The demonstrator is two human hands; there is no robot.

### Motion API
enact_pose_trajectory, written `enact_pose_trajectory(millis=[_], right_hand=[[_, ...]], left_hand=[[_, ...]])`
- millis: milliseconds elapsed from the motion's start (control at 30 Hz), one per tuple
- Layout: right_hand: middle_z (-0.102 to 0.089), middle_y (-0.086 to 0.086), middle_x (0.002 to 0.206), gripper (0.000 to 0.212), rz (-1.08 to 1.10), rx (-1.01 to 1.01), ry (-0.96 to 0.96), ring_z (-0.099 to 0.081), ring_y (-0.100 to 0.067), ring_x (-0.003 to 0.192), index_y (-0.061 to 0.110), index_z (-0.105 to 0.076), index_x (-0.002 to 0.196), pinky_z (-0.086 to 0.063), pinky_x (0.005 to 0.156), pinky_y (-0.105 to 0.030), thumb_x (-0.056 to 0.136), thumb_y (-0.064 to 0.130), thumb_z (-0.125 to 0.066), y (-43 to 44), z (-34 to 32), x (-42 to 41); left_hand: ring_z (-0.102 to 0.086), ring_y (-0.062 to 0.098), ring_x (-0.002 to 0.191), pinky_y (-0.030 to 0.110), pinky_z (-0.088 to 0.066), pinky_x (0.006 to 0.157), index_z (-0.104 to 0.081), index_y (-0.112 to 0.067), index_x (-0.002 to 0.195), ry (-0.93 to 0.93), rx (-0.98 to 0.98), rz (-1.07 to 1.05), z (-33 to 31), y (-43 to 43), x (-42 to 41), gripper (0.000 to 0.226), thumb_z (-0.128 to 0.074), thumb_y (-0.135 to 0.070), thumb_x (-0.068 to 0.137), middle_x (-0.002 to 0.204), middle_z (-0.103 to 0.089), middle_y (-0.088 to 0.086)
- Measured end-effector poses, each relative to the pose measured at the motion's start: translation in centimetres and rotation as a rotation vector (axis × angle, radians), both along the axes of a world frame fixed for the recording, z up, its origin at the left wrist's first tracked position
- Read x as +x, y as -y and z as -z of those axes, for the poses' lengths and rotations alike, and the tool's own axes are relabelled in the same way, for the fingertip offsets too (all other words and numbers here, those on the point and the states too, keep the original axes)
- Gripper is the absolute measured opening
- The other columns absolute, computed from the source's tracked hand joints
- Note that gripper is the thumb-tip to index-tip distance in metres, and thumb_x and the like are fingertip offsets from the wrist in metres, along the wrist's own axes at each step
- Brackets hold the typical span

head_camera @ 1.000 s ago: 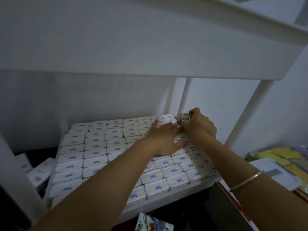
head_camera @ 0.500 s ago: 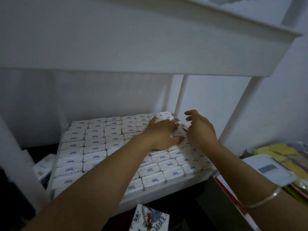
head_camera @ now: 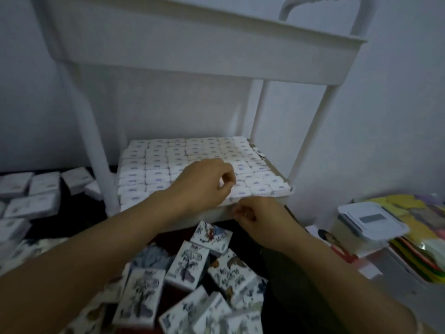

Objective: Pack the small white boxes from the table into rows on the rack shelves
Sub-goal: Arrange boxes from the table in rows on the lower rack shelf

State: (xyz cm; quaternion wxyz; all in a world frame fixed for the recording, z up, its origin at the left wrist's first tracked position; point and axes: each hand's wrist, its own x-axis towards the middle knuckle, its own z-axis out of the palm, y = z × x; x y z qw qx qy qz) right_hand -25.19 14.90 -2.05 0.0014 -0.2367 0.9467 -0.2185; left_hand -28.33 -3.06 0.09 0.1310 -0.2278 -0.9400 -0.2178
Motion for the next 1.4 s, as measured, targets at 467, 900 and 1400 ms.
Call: enact_pose_trajectory(millis=[467, 900, 1400], right_hand=[[-0.060, 0.009, 0.098, 0.030, 0.036, -0.066, 0.223, -0.057, -0.012, 0.094, 0.023, -0.058, 0.097, -0.050, 0.079, -0.030, 0.080, 0.041, -0.074, 2.8, 1.8, 0.3], [-0.055, 0.006, 0.115, 0.046, 0.071, -0.141, -0.114, -0.059, -0.013, 0.095, 0.040, -0.049, 0.129, -0.050, 0.079, -0.031, 0.088, 0.028, -0.066, -1.8, 0.6, 2.4], [-0.060, 0.000, 0.105, 0.053, 0.226, -0.179, -0.235, -0.061, -0.021, 0.091, 0.026, -0.043, 0.132, -0.048, 0.078, -0.034, 0.087, 0.031, -0.070, -4.7, -6.1, -3.1]], left_hand=[[-0.059, -0.005, 0.085, 0.027, -0.055, 0.077, -0.063, -0.037, 0.101, 0.202, 0.062, -0.214, 3.8, 5.9, 13.3, 0.016, -0.065, -0.027, 0.088, 0.093, -0.065, -0.020], [-0.056, 0.014, 0.107, 0.033, -0.049, 0.086, -0.045, -0.026, 0.133, 0.278, -0.110, -0.286, 4.2, 2.6, 11.8, 0.073, -0.077, -0.053, 0.072, 0.121, -0.058, -0.007], [-0.058, 0.003, 0.086, 0.019, -0.045, 0.063, -0.041, -0.032, 0.121, 0.031, 0.294, -0.167, 1.1, 0.5, 6.0, 0.057, -0.078, -0.027, 0.077, 0.101, -0.059, -0.012]])
